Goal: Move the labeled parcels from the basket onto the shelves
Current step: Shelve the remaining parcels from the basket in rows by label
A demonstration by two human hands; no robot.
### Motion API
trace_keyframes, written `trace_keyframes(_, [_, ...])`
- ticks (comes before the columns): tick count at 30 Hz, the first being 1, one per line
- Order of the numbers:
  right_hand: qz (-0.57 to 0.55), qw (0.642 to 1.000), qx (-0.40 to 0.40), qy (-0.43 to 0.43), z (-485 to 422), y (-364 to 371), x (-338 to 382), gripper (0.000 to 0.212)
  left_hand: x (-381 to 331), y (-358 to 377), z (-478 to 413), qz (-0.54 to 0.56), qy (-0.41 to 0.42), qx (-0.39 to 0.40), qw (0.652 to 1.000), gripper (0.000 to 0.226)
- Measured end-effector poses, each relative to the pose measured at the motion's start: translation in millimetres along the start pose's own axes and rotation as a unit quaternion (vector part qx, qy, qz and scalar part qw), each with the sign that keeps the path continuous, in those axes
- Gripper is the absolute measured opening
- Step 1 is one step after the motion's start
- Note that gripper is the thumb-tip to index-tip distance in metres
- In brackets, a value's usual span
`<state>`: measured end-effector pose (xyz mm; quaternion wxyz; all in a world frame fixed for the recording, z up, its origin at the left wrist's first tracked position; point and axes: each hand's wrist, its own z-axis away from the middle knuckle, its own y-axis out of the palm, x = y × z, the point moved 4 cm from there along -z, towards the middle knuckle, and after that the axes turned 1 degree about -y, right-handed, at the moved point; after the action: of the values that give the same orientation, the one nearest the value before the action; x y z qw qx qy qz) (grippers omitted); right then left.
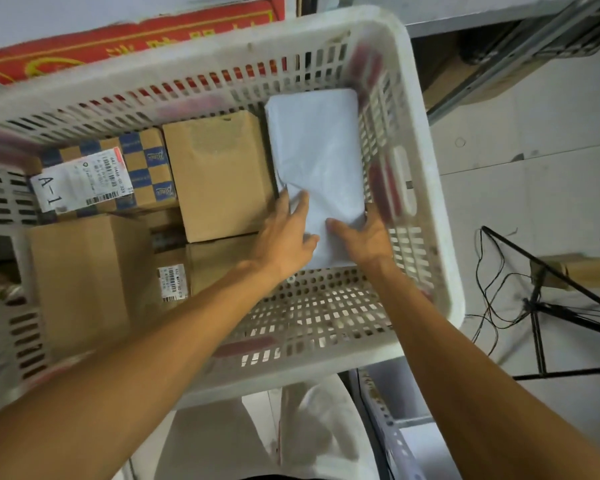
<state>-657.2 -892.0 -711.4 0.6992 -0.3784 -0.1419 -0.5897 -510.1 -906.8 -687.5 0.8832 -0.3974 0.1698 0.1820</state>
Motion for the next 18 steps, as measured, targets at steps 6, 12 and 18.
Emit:
trace_keyframes(6, [-0.050,0.998,0.018,0.017,10.7,-10.2,-20.2,0.066,4.8,23.9,5.2,0.199,-0.018,-0.037,0.979,0.091])
trace_keyframes(12, [-0.068,0.998,0.009,-0.001,4.0,-3.6,-29.5,0.065,15.4,45.6,5.3,0.236,-0.007,-0.058,0.970,0.101])
trace_keyframes(18, [-0.092,0.996,-0.005,-0.020,3.8,-7.3,-31.4,0.065,21.8,47.2,-1.2,0.338,-0.009,-0.074,0.938,0.101])
